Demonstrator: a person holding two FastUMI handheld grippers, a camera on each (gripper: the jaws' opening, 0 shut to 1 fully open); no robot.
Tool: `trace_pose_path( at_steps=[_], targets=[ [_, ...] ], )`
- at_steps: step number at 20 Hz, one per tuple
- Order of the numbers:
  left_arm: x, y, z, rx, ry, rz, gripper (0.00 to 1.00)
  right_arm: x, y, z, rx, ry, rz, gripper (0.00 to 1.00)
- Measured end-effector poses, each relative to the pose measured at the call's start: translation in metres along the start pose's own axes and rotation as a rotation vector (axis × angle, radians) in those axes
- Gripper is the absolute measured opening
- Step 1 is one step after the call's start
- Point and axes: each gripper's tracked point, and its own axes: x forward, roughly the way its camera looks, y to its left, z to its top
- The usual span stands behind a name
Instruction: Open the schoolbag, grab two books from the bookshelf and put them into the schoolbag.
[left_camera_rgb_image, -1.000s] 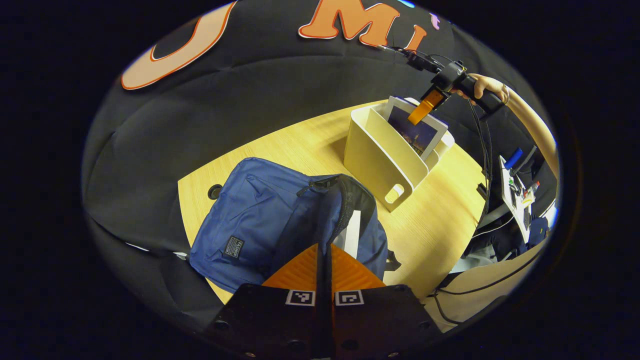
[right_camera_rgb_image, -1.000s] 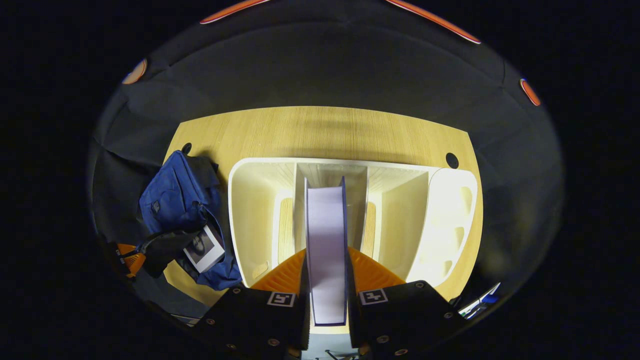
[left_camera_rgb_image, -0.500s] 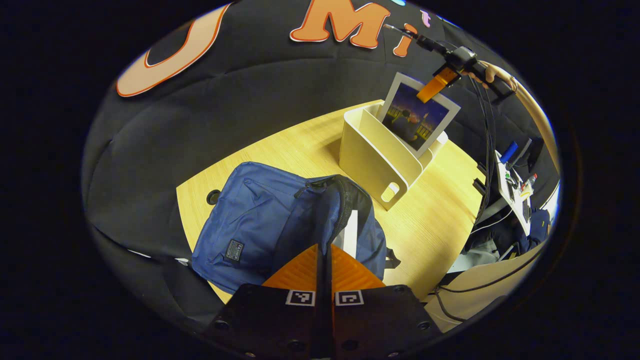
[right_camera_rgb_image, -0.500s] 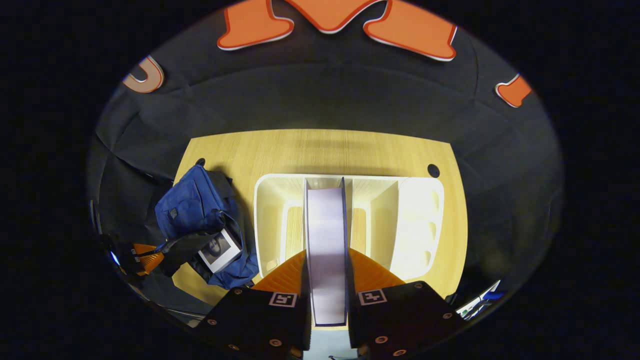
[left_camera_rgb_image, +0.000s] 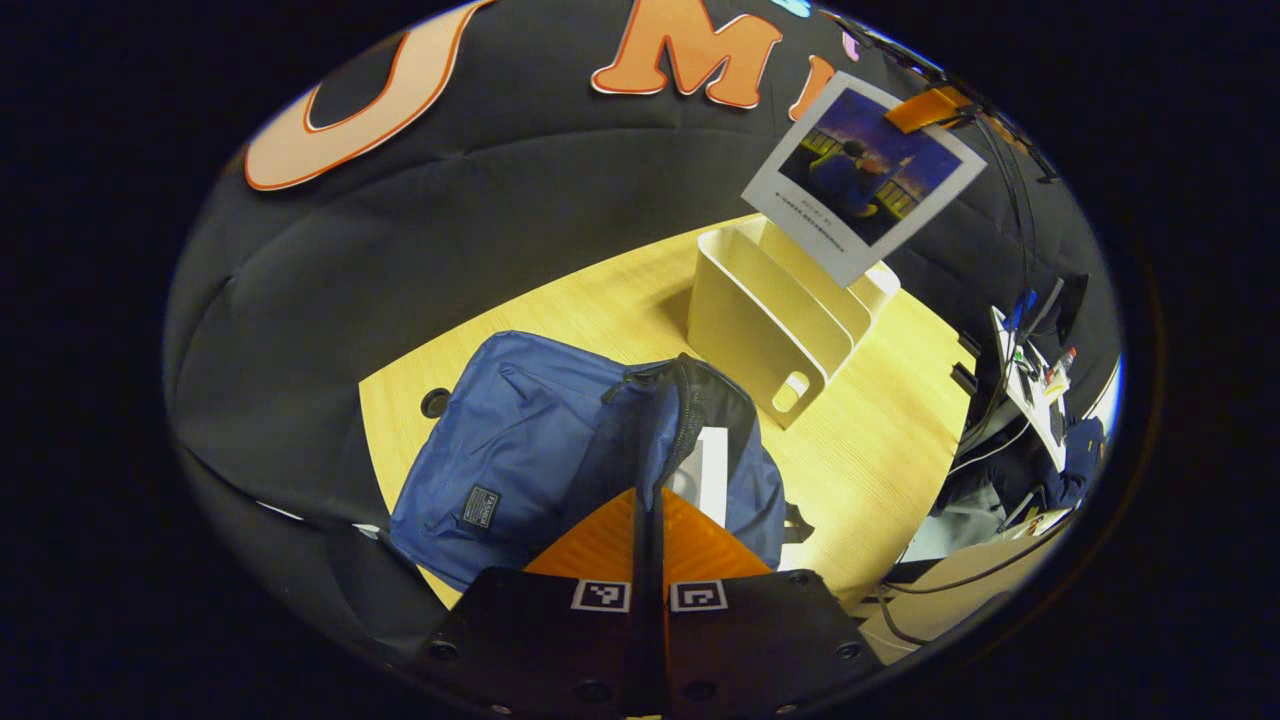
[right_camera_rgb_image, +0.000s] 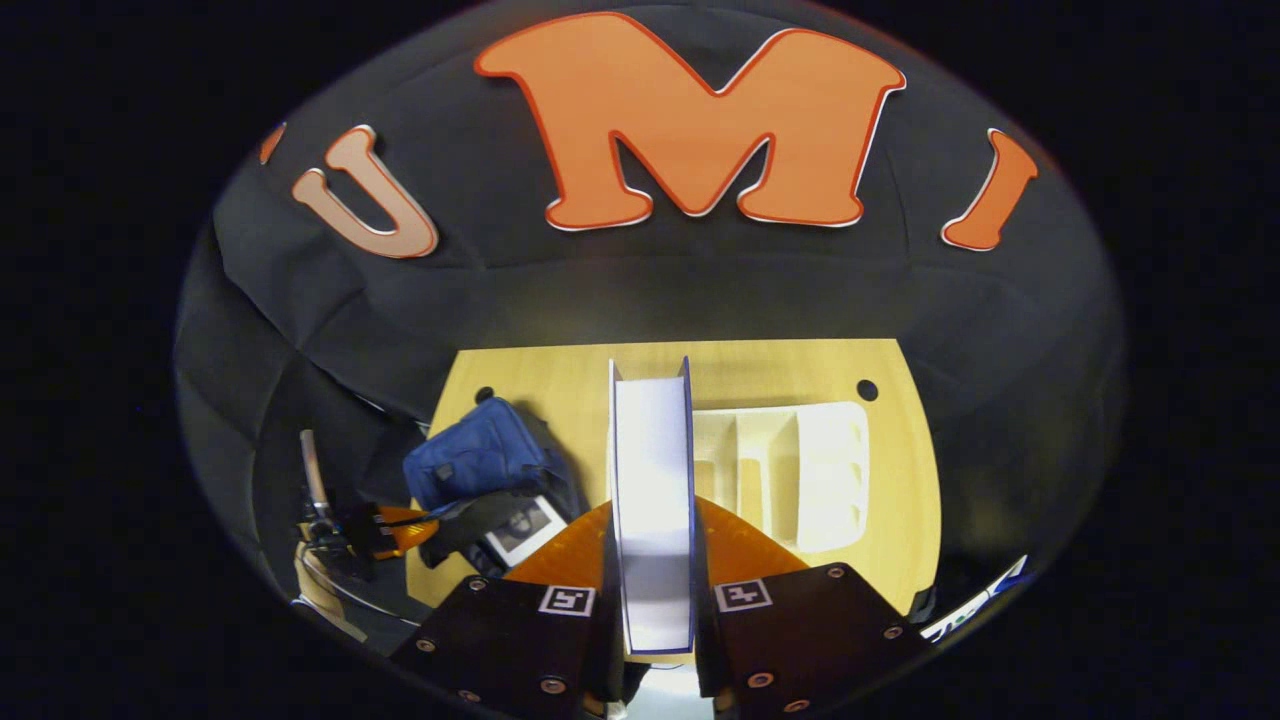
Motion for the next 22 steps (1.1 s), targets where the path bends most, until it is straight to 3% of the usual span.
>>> trace_pose_path(
  at_steps=[6, 7, 8, 9, 11, 12, 13, 22],
  targets=[
    [0.002, 0.009, -0.008, -0.014, -0.007, -0.006, 0.01, 0.005, 0.062, -0.049, 0.069, 0.042, 0.155, 0.29],
    [0.003, 0.01, -0.009, -0.013, -0.007, -0.006, 0.01, 0.01, 0.072, -0.061, 0.076, 0.057, 0.185, 0.39],
    [0.003, 0.012, -0.009, -0.015, -0.008, -0.001, 0.01, 0.016, 0.078, -0.073, 0.089, 0.073, 0.204, 0.29],
    [0.003, 0.013, -0.009, -0.017, -0.007, -0.001, 0.01, 0.023, 0.083, -0.087, 0.103, 0.09, 0.218, 0.29],
    [0.001, 0.013, -0.008, -0.012, -0.013, -0.001, 0.01, 0.04, 0.09, -0.116, 0.136, 0.129, 0.241, 0.29],
    [0.001, 0.013, -0.007, -0.01, -0.015, -0.001, 0.01, 0.049, 0.093, -0.129, 0.164, 0.146, 0.253, 0.18],
    [0.0, 0.012, -0.007, -0.005, -0.016, -0.002, 0.01, 0.057, 0.096, -0.14, 0.193, 0.162, 0.27, 0.29],
    [-0.011, -0.005, 0.004, 0.052, -0.006, -0.008, 0.01, 0.122, 0.097, -0.183, 0.53, 0.146, 0.387, 0.29]
  ],
)
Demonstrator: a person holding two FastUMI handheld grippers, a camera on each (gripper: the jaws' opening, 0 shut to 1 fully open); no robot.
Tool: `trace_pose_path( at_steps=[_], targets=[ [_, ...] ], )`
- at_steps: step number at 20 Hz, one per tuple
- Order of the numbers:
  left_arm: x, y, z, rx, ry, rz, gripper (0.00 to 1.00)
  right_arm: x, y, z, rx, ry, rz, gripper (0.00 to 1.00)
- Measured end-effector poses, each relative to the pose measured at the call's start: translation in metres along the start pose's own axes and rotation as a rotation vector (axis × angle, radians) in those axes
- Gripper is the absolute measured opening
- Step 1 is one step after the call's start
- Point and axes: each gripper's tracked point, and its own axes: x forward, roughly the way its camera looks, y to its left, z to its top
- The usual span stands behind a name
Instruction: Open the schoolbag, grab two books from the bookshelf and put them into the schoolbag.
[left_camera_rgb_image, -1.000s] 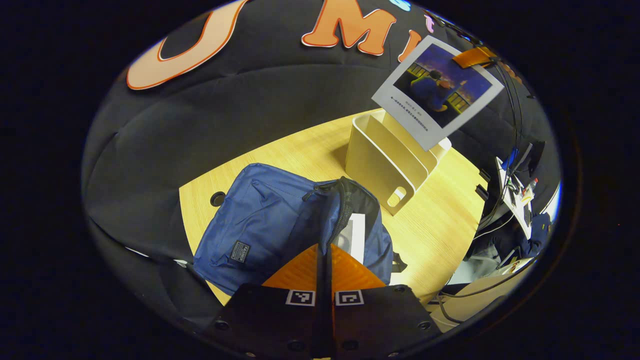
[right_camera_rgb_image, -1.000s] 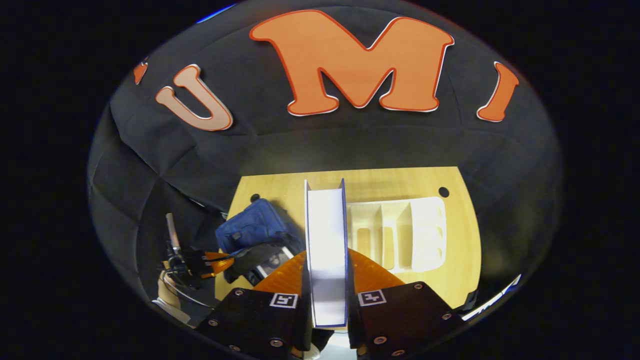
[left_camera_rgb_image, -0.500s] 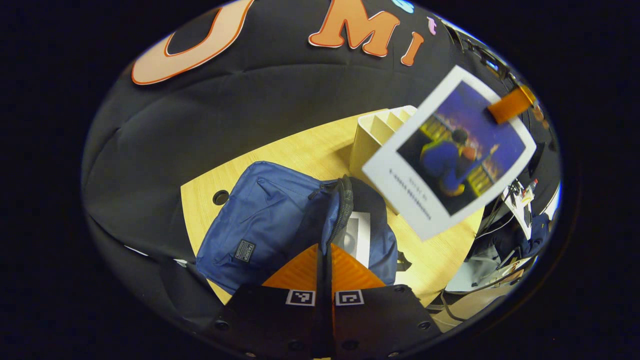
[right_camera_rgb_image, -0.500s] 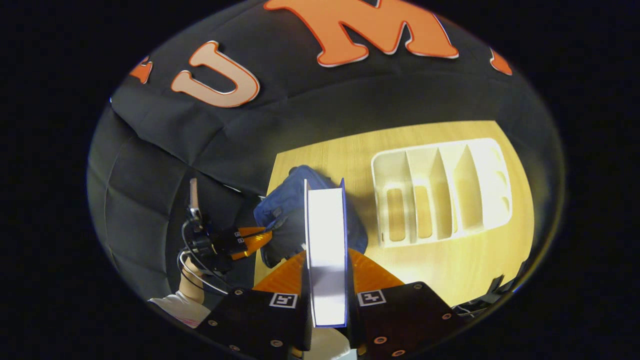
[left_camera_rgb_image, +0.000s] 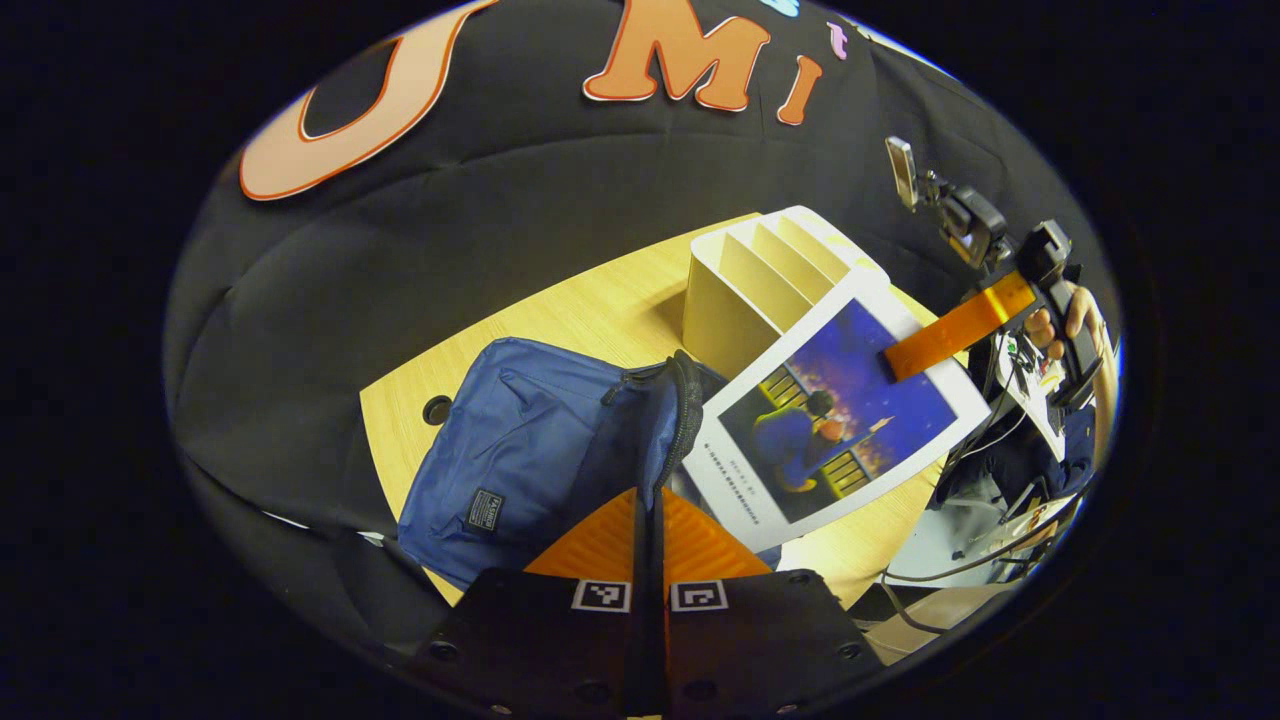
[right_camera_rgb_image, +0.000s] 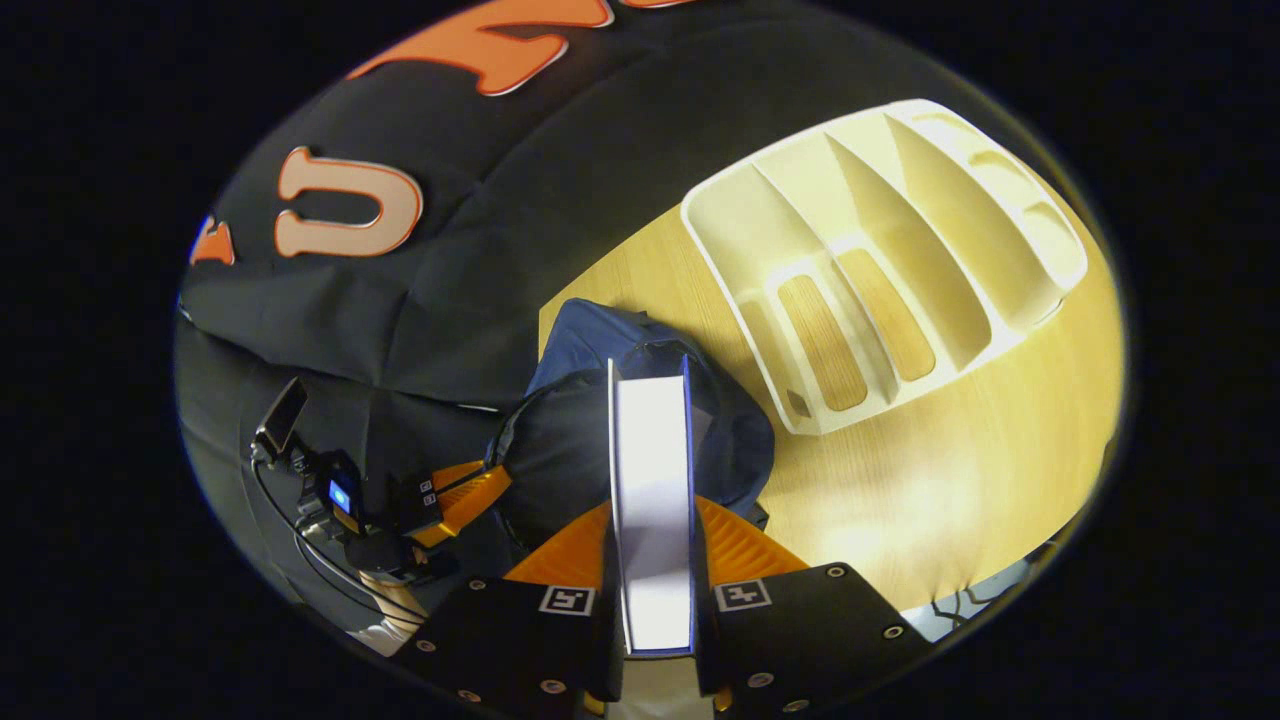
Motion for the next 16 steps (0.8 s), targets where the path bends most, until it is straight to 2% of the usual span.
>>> trace_pose_path(
  at_steps=[3, 8, 13, 14, 15, 16],
  targets=[
    [-0.007, -0.009, 0.005, 0.008, 0.001, -0.011, 0.0, 0.019, -0.01, 0.0, 0.132, -0.05, 0.093, 0.29],
    [-0.019, -0.026, 0.023, 0.038, -0.011, -0.014, 0.0, 0.061, -0.003, -0.007, 0.249, -0.124, 0.212, 0.29],
    [-0.027, -0.035, 0.035, 0.043, -0.02, -0.008, 0.0, 0.101, 0.023, -0.015, 0.305, -0.193, 0.256, 0.29],
    [-0.03, -0.036, 0.038, 0.052, -0.025, -0.006, 0.01, 0.111, 0.031, -0.016, 0.317, -0.206, 0.26, 0.39],
    [-0.031, -0.038, 0.041, 0.062, -0.029, -0.002, 0.0, 0.118, 0.036, -0.015, 0.326, -0.225, 0.26, 0.29],
    [-0.033, -0.04, 0.043, 0.068, -0.034, -0.001, 0.01, 0.124, 0.041, -0.016, 0.33, -0.235, 0.258, 0.29]
  ],
)
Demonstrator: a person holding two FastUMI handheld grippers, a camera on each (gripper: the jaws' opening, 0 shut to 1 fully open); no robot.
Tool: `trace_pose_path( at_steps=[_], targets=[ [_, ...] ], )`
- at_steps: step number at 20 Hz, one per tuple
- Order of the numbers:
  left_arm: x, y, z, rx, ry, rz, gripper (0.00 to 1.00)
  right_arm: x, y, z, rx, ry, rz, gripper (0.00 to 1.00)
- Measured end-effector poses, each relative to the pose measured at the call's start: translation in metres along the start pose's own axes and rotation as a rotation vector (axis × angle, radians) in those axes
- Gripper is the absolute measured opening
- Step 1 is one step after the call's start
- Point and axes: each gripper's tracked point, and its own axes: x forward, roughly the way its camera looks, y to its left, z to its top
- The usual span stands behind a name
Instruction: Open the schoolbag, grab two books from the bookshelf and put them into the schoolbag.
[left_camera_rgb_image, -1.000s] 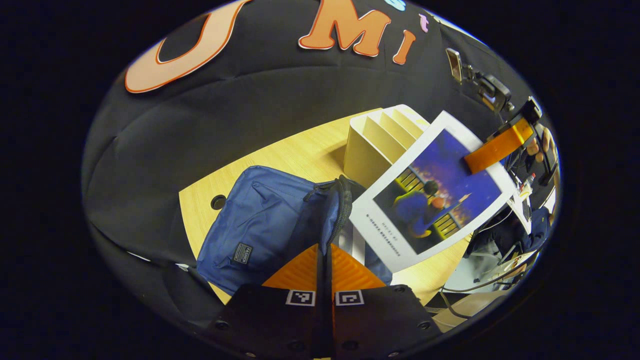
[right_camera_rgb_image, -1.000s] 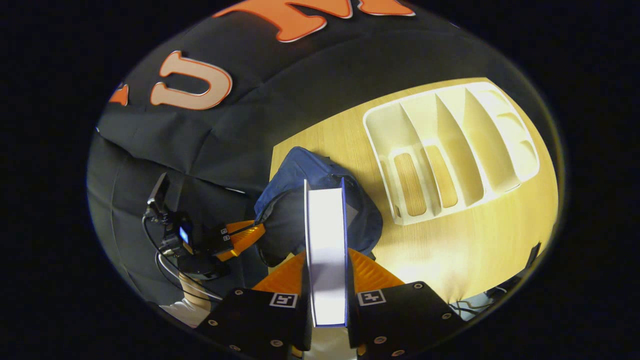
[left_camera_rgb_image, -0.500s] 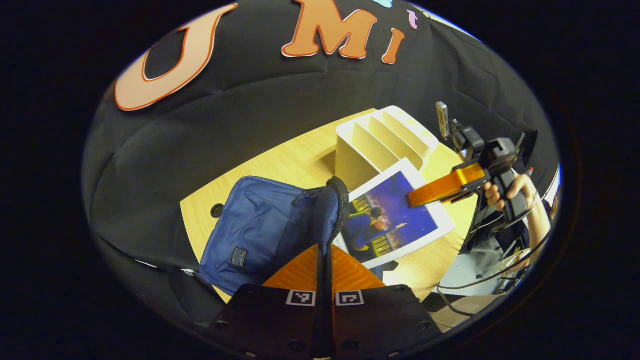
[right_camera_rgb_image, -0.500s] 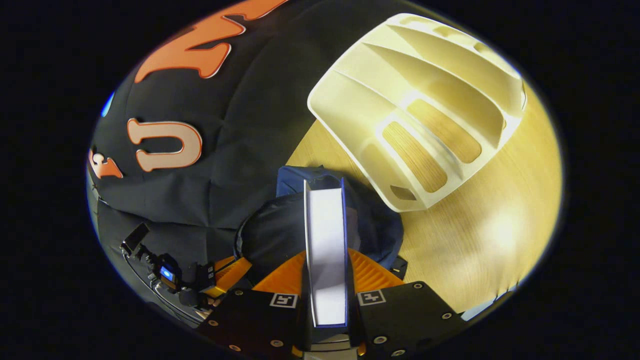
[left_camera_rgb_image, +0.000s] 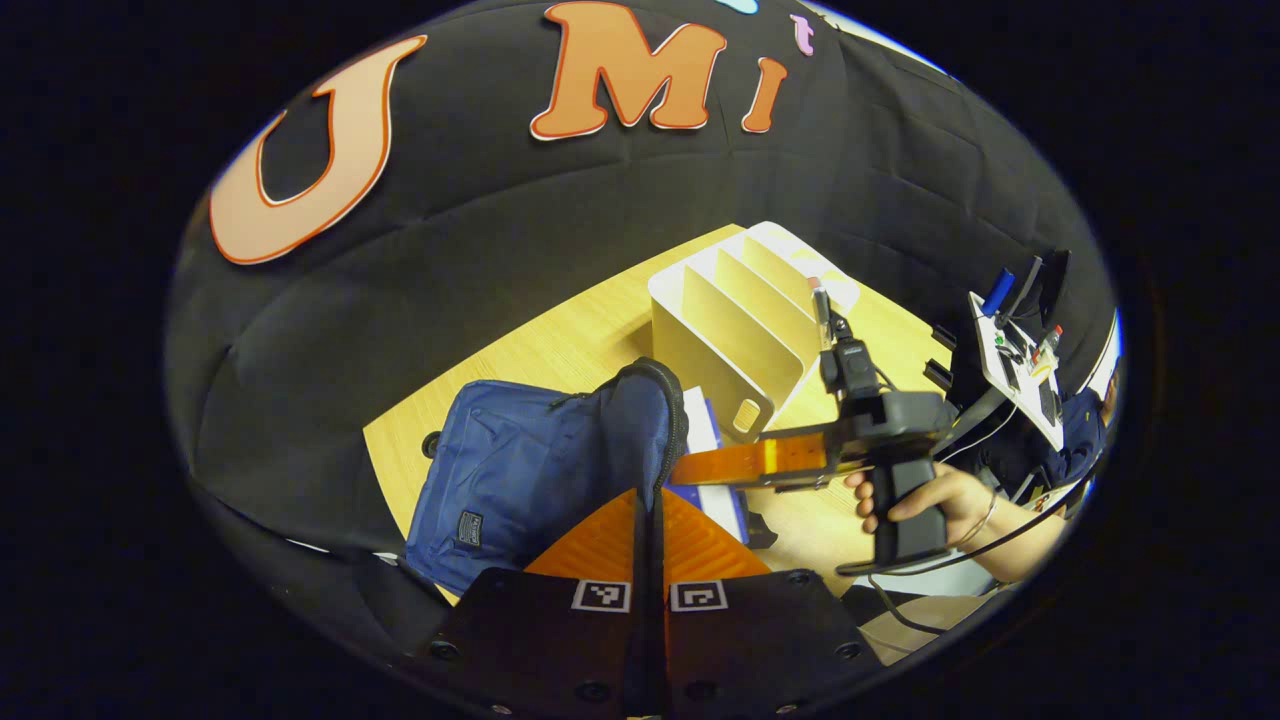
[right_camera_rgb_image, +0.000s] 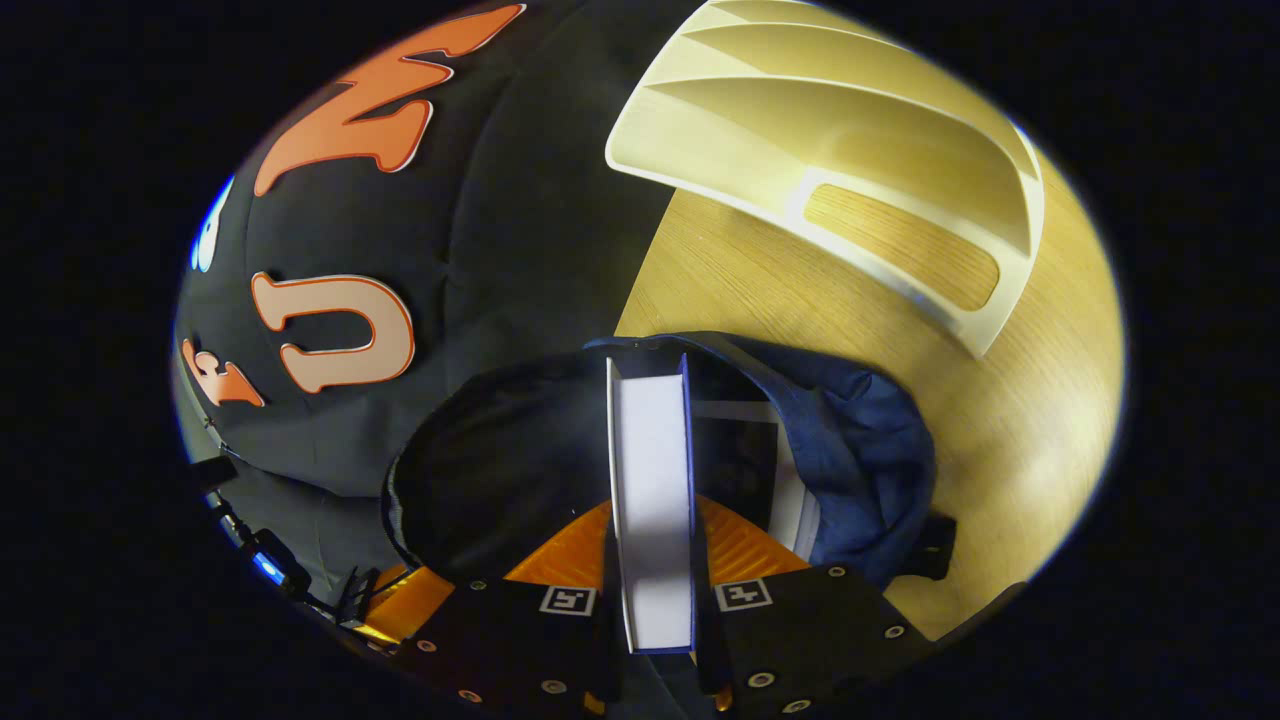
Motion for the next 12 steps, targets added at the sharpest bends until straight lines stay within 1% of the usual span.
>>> trace_pose_path(
  at_steps=[2, 4, 5, 6, 7, 8, 9, 11, 12],
  targets=[
    [-0.001, -0.004, -0.001, 0.003, -0.002, -0.005, 0.01, 0.015, 0.007, -0.009, -0.006, -0.012, -0.012, 0.29],
    [-0.001, -0.003, -0.001, 0.007, 0.002, -0.007, 0.01, 0.026, 0.004, -0.027, -0.023, 0.044, -0.047, 0.29],
    [-0.001, 0.001, -0.002, 0.007, 0.004, -0.001, 0.01, 0.024, 0.0, -0.034, -0.028, 0.07, -0.08, 0.33],
    [-0.001, 0.003, -0.002, 0.005, 0.005, 0.004, 0.01, 0.02, -0.013, -0.038, -0.044, 0.084, -0.14, 0.36],
    [-0.001, 0.006, -0.003, 0.001, 0.007, 0.009, 0.01, 0.017, -0.024, -0.041, -0.075, 0.097, -0.18, 0.45],
    [-0.001, 0.01, -0.006, -0.006, 0.007, 0.008, 0.0, 0.011, -0.031, -0.043, -0.095, 0.126, -0.193, 0.48],
    [0.001, 0.012, -0.01, -0.014, 0.009, 0.002, 0.0, 0.008, -0.035, -0.045, -0.103, 0.144, -0.205, 0.43],
    [0.005, 0.011, -0.014, -0.025, 0.011, -0.011, 0.01, -0.001, -0.044, -0.044, -0.13, 0.158, -0.261, 0.93],
    [0.007, 0.01, -0.014, -0.024, 0.01, -0.019, 0.01, -0.006, -0.048, -0.042, -0.152, 0.159, -0.279, 0.96]
  ],
)
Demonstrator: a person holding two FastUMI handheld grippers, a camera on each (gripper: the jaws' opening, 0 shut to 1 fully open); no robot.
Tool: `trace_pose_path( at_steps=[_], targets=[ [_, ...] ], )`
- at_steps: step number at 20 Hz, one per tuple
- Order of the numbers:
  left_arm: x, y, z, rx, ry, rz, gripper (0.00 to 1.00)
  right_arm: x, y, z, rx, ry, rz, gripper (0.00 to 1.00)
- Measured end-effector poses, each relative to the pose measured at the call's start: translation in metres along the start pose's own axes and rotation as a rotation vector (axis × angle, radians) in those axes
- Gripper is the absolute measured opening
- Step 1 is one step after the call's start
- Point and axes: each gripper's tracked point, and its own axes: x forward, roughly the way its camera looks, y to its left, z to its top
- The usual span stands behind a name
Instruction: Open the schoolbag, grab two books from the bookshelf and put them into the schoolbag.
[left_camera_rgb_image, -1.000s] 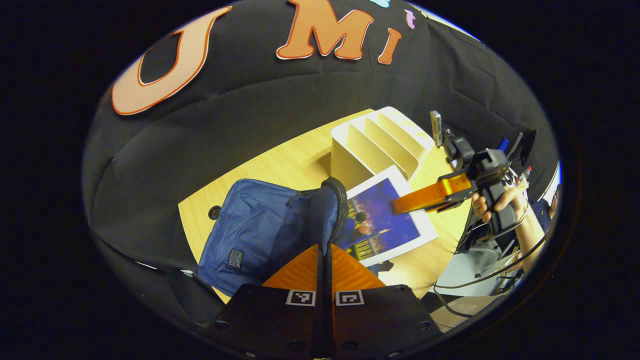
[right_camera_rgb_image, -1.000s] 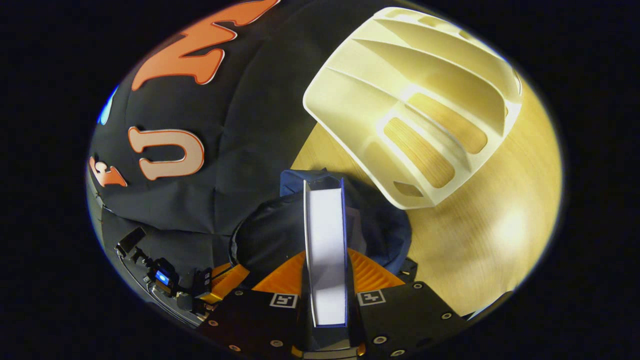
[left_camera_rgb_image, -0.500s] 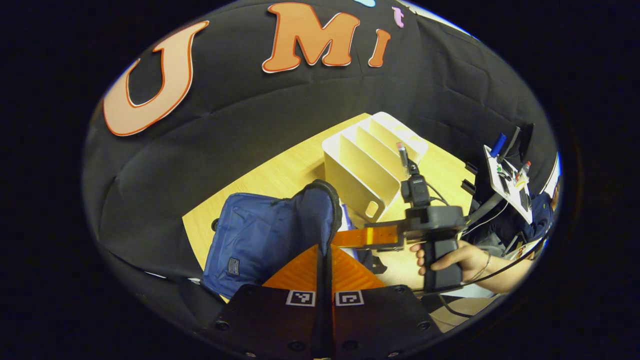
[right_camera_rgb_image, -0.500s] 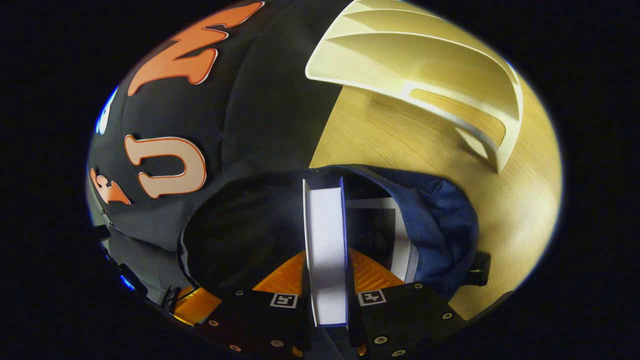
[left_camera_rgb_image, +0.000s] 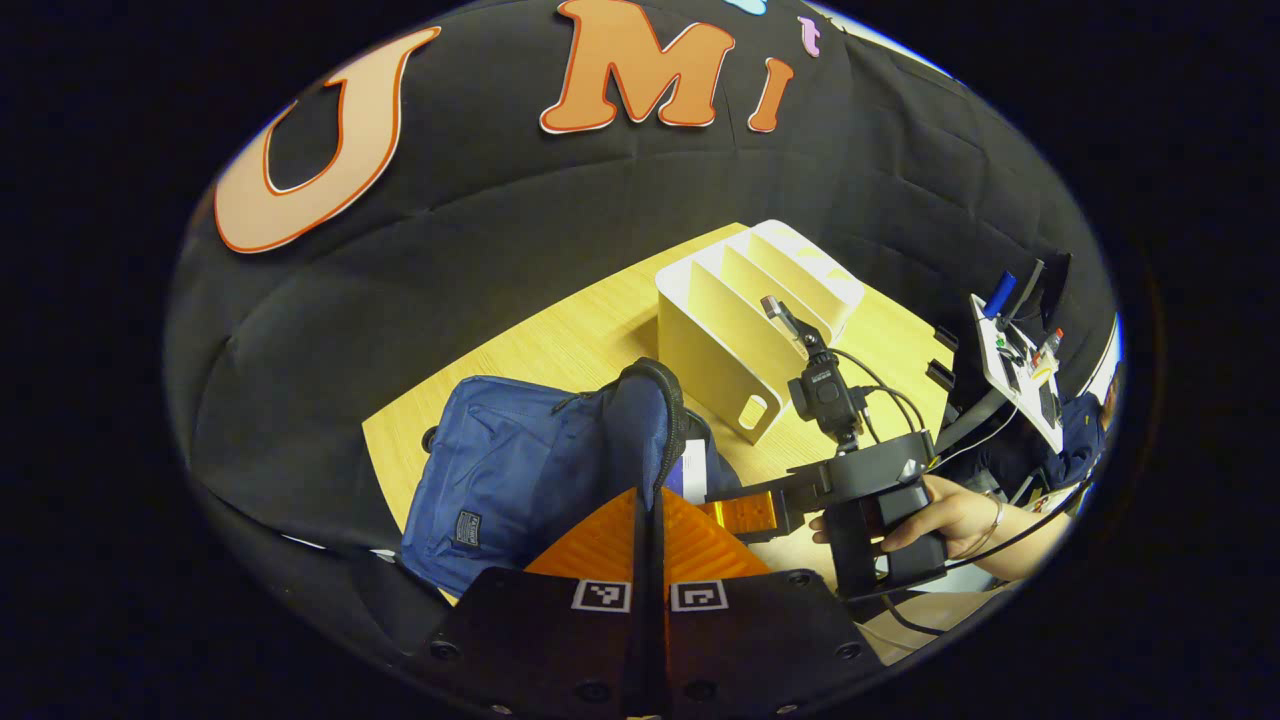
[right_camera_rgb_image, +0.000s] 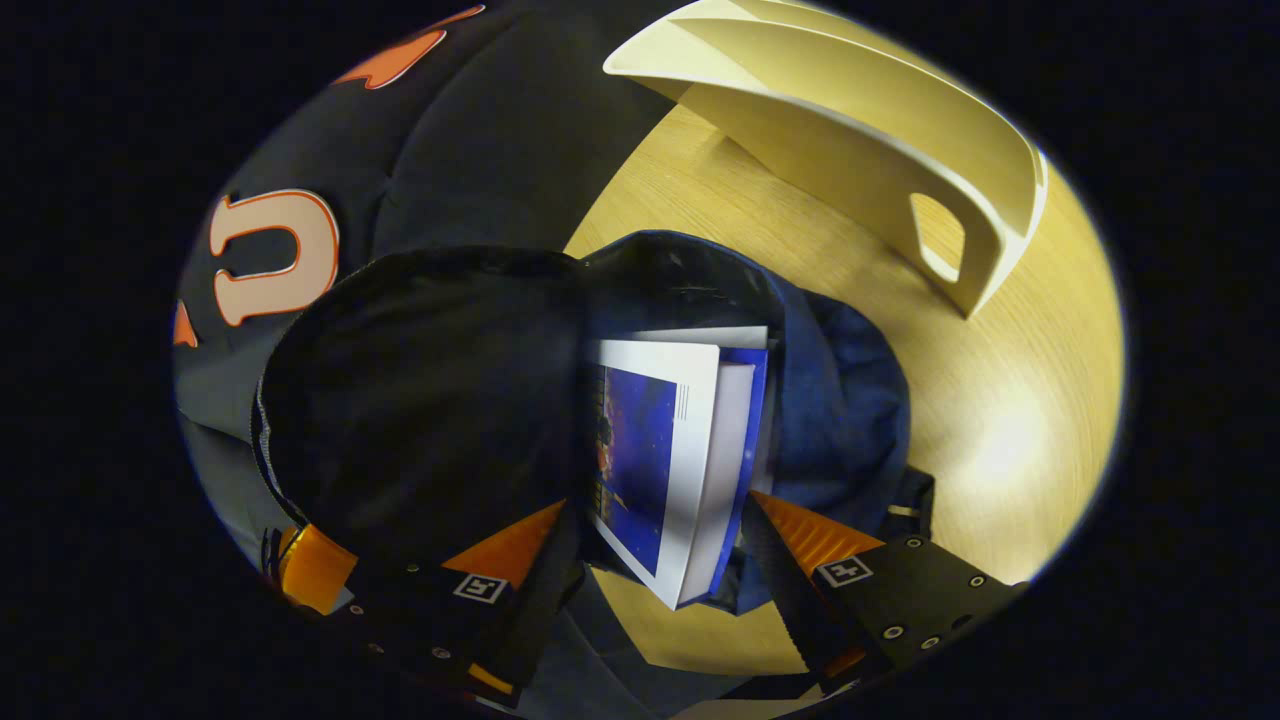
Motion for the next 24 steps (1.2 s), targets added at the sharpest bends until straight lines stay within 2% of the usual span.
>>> trace_pose_path(
  at_steps=[5, 8, 9, 10, 11, 14, 16, 19, 24],
  targets=[
    [0.008, -0.004, -0.006, 0.0, -0.002, -0.023, 0.01, -0.027, -0.027, 0.002, -0.058, 0.008, -0.078, 0.97],
    [0.018, -0.005, -0.013, -0.041, 0.008, -0.04, 0.02, -0.05, -0.043, 0.0, -0.09, 0.012, -0.106, 0.97],
    [0.022, -0.009, -0.017, -0.071, 0.011, -0.061, 0.03, -0.059, -0.049, -0.001, -0.096, 0.014, -0.114, 0.97],
    [0.026, -0.013, -0.018, -0.106, 0.018, -0.089, 0.12, -0.065, -0.054, 0.0, -0.104, 0.014, -0.119, 0.97],
    [0.029, -0.018, -0.027, -0.133, 0.02, -0.102, 0.12, -0.073, -0.06, 0.0, -0.112, 0.02, -0.125, 0.97],
    [0.045, -0.025, -0.039, -0.196, 0.051, -0.092, 1.0, -0.091, -0.075, 0.005, -0.121, 0.029, -0.137, 0.97],
    [0.05, -0.033, -0.041, -0.216, 0.063, -0.075, 1.0, -0.102, -0.091, 0.014, -0.125, 0.035, -0.158, 0.97],
    [0.06, -0.043, -0.034, -0.204, 0.057, 0.003, 1.0, -0.124, -0.121, 0.032, -0.167, 0.049, -0.212, 0.97],
    [0.065, -0.075, 0.006, -0.258, -0.027, 0.126, 0.98, -0.175, -0.151, 0.077, -0.268, 0.052, -0.236, 0.97]
  ],
)
